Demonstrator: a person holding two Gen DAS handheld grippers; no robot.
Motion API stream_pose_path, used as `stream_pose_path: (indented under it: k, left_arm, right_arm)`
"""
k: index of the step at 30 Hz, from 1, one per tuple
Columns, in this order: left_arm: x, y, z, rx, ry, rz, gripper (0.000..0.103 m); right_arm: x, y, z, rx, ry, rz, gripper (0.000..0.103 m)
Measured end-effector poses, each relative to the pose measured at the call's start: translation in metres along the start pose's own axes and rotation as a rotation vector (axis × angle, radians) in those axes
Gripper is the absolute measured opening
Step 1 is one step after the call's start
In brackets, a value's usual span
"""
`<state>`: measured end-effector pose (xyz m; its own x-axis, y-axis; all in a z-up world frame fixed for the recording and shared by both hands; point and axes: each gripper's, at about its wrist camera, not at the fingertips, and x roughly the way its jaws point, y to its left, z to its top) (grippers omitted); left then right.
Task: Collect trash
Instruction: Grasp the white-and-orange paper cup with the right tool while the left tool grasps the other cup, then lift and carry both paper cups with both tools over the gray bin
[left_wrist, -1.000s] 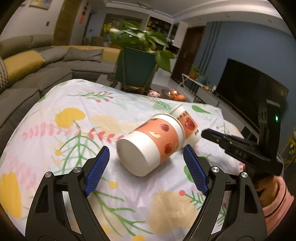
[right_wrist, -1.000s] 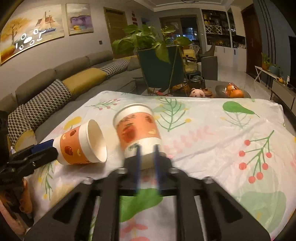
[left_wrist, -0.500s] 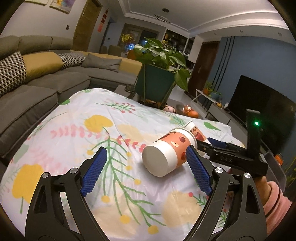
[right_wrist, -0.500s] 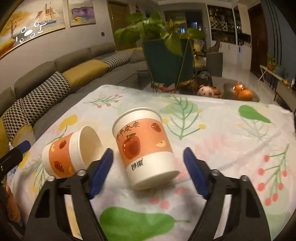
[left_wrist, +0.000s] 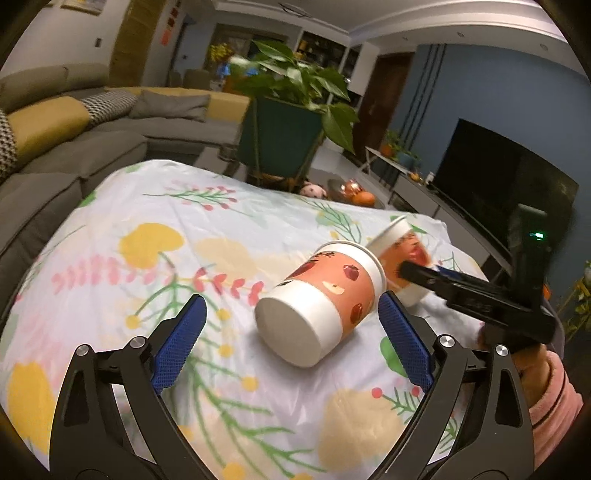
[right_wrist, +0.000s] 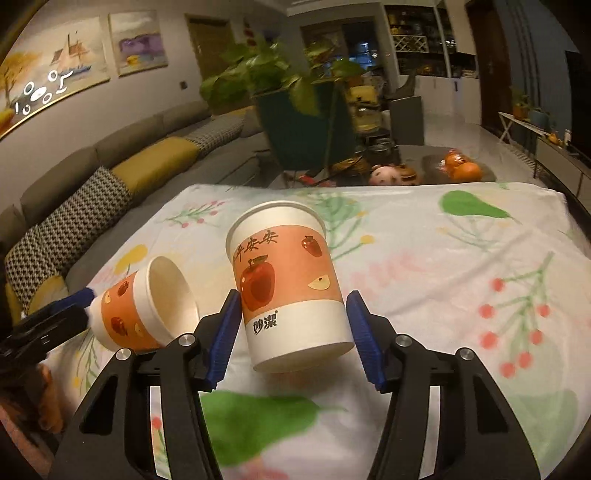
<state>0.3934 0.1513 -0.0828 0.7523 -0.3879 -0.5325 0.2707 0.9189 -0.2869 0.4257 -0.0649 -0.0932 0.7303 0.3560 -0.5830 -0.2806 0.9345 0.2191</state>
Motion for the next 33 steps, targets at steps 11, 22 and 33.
stream_pose_path:
  k: [11, 22, 33]
  left_arm:
    - [0.032, -0.029, -0.002, 0.166, 0.094, -0.024, 0.085]
    - [0.044, -0.074, -0.015, 0.266, 0.15, 0.007, 0.059]
    - [0.027, -0.107, -0.023, 0.197, 0.068, 0.054, 0.056]
  right_arm:
    - [-0.061, -0.007, -0.021, -0.026, -0.063, 0.024, 0.057]
    - [-0.107, -0.03, -0.047, 0.021, -0.097, 0.019, 0.058]
    - [-0.15, -0.051, -0.069, 0.073, -0.153, -0.007, 0.058]
